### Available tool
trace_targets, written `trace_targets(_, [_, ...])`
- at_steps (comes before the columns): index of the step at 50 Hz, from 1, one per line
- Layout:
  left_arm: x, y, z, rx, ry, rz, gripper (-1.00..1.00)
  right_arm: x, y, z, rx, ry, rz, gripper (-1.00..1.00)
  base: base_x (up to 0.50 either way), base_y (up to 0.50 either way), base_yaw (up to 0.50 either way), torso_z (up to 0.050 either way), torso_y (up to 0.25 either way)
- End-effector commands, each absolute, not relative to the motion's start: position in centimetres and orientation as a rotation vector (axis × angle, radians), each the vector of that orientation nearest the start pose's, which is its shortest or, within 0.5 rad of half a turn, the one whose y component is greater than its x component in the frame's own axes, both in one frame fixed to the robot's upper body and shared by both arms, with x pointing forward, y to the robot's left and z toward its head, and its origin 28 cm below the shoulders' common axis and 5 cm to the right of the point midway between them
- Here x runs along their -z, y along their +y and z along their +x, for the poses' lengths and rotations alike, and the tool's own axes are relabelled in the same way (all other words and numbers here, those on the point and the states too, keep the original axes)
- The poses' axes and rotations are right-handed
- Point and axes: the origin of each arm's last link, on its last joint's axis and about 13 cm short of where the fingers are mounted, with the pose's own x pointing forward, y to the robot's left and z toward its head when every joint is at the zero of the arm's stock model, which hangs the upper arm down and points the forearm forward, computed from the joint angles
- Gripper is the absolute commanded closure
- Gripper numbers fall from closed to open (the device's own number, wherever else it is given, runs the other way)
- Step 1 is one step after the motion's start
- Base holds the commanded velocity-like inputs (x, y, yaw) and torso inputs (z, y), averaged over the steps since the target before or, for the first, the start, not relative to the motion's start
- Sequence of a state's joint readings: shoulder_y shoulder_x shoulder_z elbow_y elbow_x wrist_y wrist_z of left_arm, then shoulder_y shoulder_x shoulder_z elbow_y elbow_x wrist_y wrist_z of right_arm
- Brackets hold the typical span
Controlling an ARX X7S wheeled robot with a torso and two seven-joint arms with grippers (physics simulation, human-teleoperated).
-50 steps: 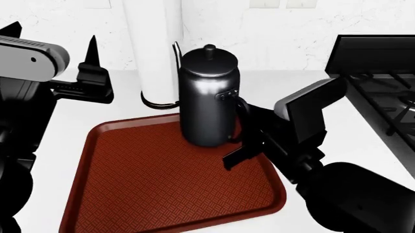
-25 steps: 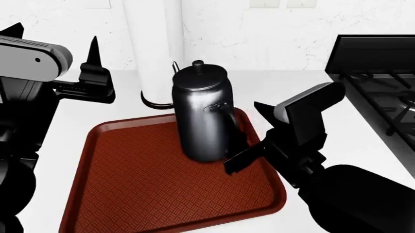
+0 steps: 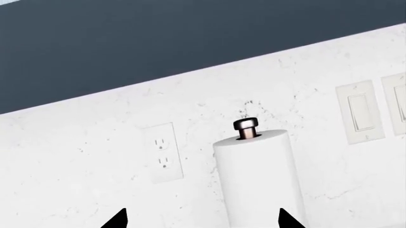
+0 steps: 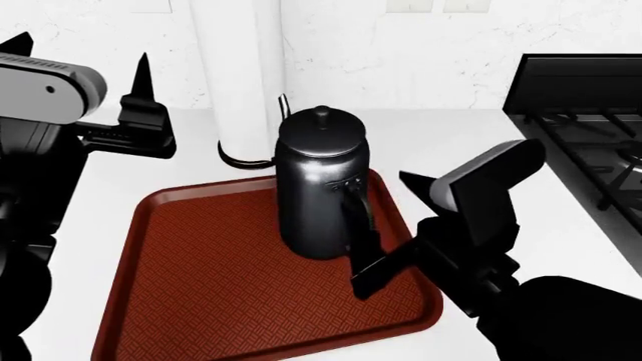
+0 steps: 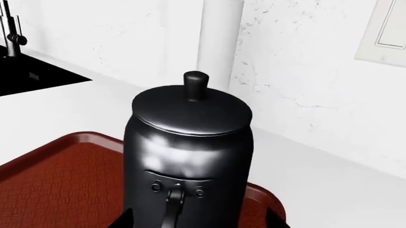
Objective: Pick the kettle from the counter and place it on the tray. Then pick the mug from the cabinet and place it on the tray. Then close the cabinet doors.
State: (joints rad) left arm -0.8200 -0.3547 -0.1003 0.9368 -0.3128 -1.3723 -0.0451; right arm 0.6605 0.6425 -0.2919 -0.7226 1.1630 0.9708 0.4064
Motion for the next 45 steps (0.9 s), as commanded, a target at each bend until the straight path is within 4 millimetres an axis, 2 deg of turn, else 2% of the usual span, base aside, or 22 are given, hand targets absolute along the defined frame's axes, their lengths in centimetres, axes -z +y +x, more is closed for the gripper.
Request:
trace_targets(1, [-28.0,25.8,21.5,-0.021,-0.373,0.216,-1.00,-22.0,-10.7,19.7,-0.569,0.019,-0.150,-1.00,0.00,0.00,0.00,0.000,0.000])
trace_targets(5, [-28.1,25.9,21.5,-0.025,-0.375,0.213,-1.00,-22.8,-10.8,19.3,-0.551,-0.026,-0.150,-1.00,0.00,0.00,0.00,0.000,0.000])
trace_targets(11, [-28.4,25.9,21.2,-0.034,-0.381,0.211,-1.00,-24.3,-11.2,19.3,-0.427,-0.138,-0.103,-1.00,0.00,0.00,0.00,0.000,0.000])
trace_targets(18, [-29.8,25.8,20.5,-0.035,-0.411,0.203,-1.00,-25.5,-11.9,20.5,-0.104,-0.255,-0.086,-1.00,0.00,0.00,0.00,0.000,0.000])
trace_targets(21, [-30.6,25.7,20.4,-0.030,-0.429,0.201,-1.00,-25.8,-12.1,20.9,-0.018,-0.292,-0.034,-1.00,0.00,0.00,0.00,0.000,0.000])
trace_targets(26, [-32.7,25.5,19.5,-0.023,-0.467,0.221,-1.00,-25.4,-12.4,20.9,0.078,-0.316,0.048,-1.00,0.00,0.00,0.00,0.000,0.000])
trace_targets(32, [-35.8,24.6,18.7,-0.022,-0.511,0.239,-1.00,-25.3,-12.3,20.9,0.093,-0.353,0.003,-1.00,0.00,0.00,0.00,0.000,0.000])
trace_targets(40, [-40.8,23.4,17.0,0.009,-0.580,0.225,-1.00,-24.1,-12.2,21.2,0.113,-0.334,0.010,-1.00,0.00,0.00,0.00,0.000,0.000])
trace_targets(45, [-42.8,23.0,16.0,0.012,-0.593,0.205,-1.00,-23.8,-12.1,21.6,0.121,-0.335,0.003,-1.00,0.00,0.00,0.00,0.000,0.000])
